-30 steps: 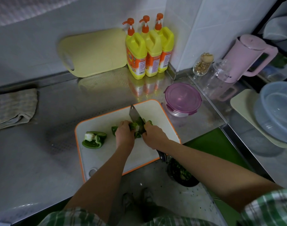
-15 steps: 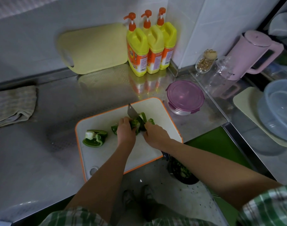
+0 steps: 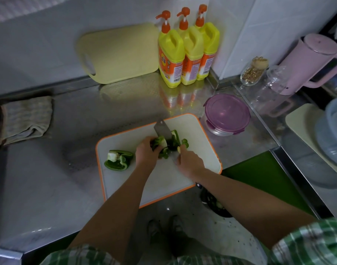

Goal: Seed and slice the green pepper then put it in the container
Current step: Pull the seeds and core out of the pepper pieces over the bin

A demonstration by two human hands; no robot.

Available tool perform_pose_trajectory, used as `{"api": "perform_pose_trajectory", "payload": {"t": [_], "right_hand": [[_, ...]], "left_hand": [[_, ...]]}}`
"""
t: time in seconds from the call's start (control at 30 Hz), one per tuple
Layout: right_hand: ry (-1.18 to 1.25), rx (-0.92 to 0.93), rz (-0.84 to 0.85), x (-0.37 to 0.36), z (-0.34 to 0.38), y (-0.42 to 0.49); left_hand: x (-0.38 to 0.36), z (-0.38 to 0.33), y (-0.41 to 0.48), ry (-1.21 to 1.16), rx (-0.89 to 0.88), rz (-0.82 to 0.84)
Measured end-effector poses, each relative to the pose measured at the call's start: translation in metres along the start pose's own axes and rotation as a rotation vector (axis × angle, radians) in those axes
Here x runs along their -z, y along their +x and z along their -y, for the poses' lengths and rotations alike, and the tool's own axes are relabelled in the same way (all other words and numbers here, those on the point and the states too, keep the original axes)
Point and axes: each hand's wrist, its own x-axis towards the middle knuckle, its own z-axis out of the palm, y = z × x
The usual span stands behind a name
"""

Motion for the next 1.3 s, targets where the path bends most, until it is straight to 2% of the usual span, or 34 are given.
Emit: {"api": "perform_pose_trajectory", "payload": {"t": [0.1,0.2,0.33,0.43,0.6,0.73,0.87,1.17,1.3], "right_hand": [[0.113,0.049,0.024,0.015,-0.001,0.005],[0.265,0.109,-0.093,0.028,-0.003,0.006],[0.626,-0.015,-0.195,0.046,-0.02,0.01],[0.771,-0.092,-0.176,0.055,-0.039,0.011],[0.686,-0.22,-0.022,0.038,-0.059,0.018],[0.517,-0.231,0.089,0.034,-0.056,0.016],[0.49,-0.216,0.002,0.025,-0.059,0.022],[0.225,-0.206,0.077,0.01,-0.056,0.018],[0.206,-0.134,-0.139,0.013,-0.054,0.026]], "left_hand": [[0.004,-0.003,-0.001,-0.063,-0.004,-0.012],[0.008,-0.006,0.001,-0.072,0.008,-0.064],[0.014,-0.006,0.005,-0.15,0.064,-0.086],[0.012,-0.003,0.003,-0.189,0.066,-0.058],[0.003,0.001,-0.003,-0.345,0.126,0.003],[-0.002,0.001,-0.005,-0.395,0.131,0.055],[-0.004,-0.001,-0.008,-0.468,0.146,0.097],[-0.007,0.005,-0.016,-0.505,0.149,0.131],[-0.008,0.009,-0.017,-0.515,0.161,0.128]]}}
